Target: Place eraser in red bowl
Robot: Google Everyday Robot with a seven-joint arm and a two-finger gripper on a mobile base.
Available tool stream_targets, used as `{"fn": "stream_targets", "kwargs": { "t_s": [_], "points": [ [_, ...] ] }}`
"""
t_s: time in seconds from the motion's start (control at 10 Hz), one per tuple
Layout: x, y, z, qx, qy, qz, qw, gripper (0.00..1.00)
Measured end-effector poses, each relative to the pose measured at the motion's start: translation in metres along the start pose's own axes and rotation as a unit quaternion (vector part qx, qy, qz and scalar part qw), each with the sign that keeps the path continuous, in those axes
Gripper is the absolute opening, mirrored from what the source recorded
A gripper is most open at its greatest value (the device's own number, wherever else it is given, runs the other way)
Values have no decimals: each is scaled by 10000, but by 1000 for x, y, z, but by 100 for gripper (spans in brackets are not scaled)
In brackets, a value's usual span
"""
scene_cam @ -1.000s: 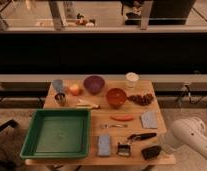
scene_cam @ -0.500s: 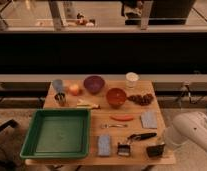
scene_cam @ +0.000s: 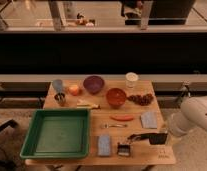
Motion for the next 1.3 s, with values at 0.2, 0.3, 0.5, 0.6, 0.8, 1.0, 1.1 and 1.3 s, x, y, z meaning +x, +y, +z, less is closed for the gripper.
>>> {"fn": "stream_targets", "kwargs": {
  "t_s": [0.2,0.3,0.5,0.6,0.8,1.0,1.1,1.3],
  "points": [
    [-15,-11,-5,134,-46,-213,9997,0],
    [-18,-13,-5,203,-79,-301,9993,0],
    [-26,-16,-6,336,-165,-498,9981,0],
    [-31,-18,-7,412,-200,-616,9970,0],
    [-55,-44,-1,488,-282,-1024,9931,0],
    [-78,-79,14,441,-343,-1363,9891,0],
    [-89,-103,26,390,-364,-1545,9865,0],
    [-106,-150,47,349,-380,-1841,9815,0]
  ]
}}
